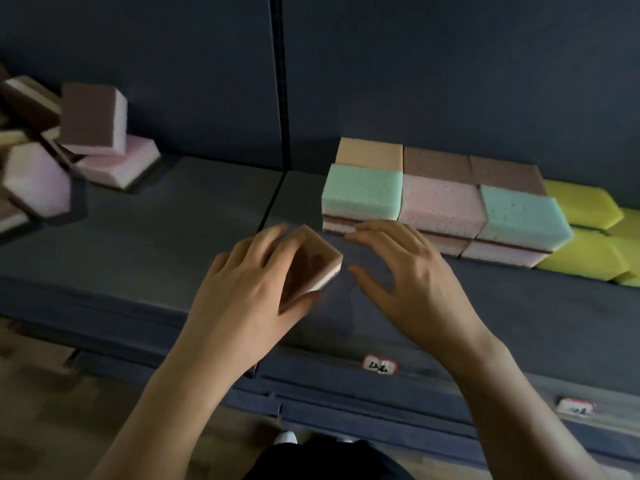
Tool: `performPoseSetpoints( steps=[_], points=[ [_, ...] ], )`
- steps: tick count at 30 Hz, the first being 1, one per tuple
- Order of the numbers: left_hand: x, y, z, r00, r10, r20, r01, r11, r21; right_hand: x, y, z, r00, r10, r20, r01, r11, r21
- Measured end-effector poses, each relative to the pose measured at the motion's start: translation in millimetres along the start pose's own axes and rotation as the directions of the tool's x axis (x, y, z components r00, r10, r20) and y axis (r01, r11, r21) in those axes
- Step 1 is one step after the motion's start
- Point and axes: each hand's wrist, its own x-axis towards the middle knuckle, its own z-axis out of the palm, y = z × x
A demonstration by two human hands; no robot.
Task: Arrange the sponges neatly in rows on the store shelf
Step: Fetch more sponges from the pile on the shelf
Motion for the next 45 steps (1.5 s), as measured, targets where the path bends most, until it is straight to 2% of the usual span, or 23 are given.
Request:
performPoseSetpoints(
  steps=[9, 14, 21, 24, 29, 32, 35, 39, 43, 45],
  points=[
    [68.3, 15.4, -10.8, 0.970, 0.236, -0.055, -0.237, 0.971, -0.015, 19.9, 18.7, -25.0, 0.970, 0.174, -0.172, -0.198, 0.971, -0.134],
    [93.3, 25.3, 1.1, 0.954, 0.299, -0.018, -0.299, 0.954, -0.024, 19.5, 29.3, -23.1, 0.950, 0.259, -0.173, -0.290, 0.938, -0.189],
    [109.5, 27.7, 15.2, 0.952, 0.300, 0.054, -0.300, 0.954, -0.004, 22.2, 40.5, -16.5, 0.943, 0.311, -0.120, -0.332, 0.908, -0.254],
    [110.5, 32.0, 13.7, 0.960, 0.273, 0.053, -0.273, 0.962, -0.013, 21.6, 39.9, -19.4, 0.949, 0.288, -0.124, -0.311, 0.918, -0.246],
    [88.0, 25.4, -1.3, 0.981, 0.195, 0.019, -0.195, 0.981, 0.007, 12.7, 18.3, -35.8, 0.966, 0.151, -0.211, -0.171, 0.982, -0.077],
    [60.6, 11.3, -12.2, 0.990, 0.138, -0.003, -0.138, 0.990, -0.002, 7.3, 3.7, -32.6, 0.991, 0.091, -0.096, -0.092, 0.996, -0.002],
    [32.3, 0.6, -10.1, 0.998, 0.042, 0.043, -0.043, 0.999, 0.028, 3.9, 1.2, -17.5, 0.999, 0.043, 0.027, -0.044, 0.999, 0.032],
    [10.5, -7.0, 3.3, 0.993, -0.058, 0.107, 0.051, 0.997, 0.064, 3.5, 1.7, -3.3, 0.994, -0.021, 0.103, 0.014, 0.997, 0.074],
    [8.0, -7.7, 11.3, 0.994, -0.042, 0.101, 0.045, 0.999, -0.031, 2.0, 4.1, -3.4, 0.987, -0.061, 0.146, 0.049, 0.995, 0.087],
    [11.5, -4.9, 10.3, 0.995, 0.019, 0.101, -0.007, 0.993, -0.121, -0.2, 7.6, -9.1, 0.982, -0.067, 0.177, 0.056, 0.996, 0.065]
  ],
)
